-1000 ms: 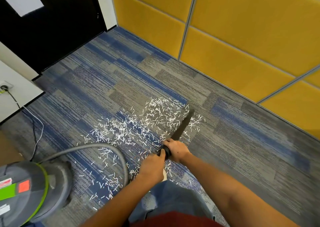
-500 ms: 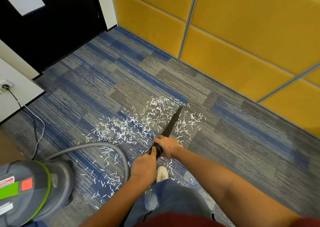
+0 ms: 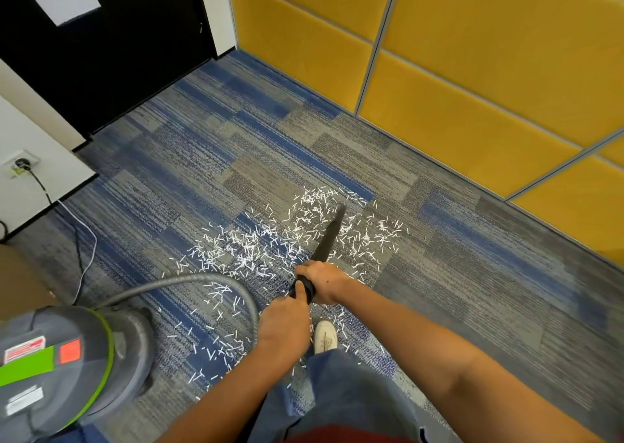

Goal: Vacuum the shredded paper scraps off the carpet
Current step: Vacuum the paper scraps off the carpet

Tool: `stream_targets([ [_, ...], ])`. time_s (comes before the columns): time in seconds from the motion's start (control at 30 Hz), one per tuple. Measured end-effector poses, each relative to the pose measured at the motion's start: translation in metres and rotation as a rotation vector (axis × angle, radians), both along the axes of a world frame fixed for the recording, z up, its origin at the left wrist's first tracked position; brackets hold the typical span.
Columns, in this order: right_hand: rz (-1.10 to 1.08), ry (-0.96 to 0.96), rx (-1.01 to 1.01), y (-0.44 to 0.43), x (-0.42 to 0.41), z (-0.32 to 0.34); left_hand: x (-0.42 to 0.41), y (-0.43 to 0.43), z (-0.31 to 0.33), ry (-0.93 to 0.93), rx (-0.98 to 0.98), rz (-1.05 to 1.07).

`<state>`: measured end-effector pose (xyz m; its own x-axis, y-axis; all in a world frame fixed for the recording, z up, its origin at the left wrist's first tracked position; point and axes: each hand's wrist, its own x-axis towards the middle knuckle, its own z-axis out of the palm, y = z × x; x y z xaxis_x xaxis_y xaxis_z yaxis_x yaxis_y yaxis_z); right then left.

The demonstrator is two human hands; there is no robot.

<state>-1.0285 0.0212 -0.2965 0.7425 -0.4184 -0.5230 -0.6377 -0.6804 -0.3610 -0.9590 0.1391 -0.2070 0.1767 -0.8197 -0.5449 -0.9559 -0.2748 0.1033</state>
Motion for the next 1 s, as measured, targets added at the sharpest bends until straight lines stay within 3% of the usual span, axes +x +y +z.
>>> stream_targets([
  [0.37, 0.082, 0.069, -0.148, 0.005, 0.009, 0.003, 0.008, 0.005, 0.002, -0.013, 0.006, -0.017],
  [1.0, -0.127, 0.107, -0.094, 0.001, -0.061, 0.004, -0.034, -0.018, 0.008, 0.02, 0.019, -0.256],
])
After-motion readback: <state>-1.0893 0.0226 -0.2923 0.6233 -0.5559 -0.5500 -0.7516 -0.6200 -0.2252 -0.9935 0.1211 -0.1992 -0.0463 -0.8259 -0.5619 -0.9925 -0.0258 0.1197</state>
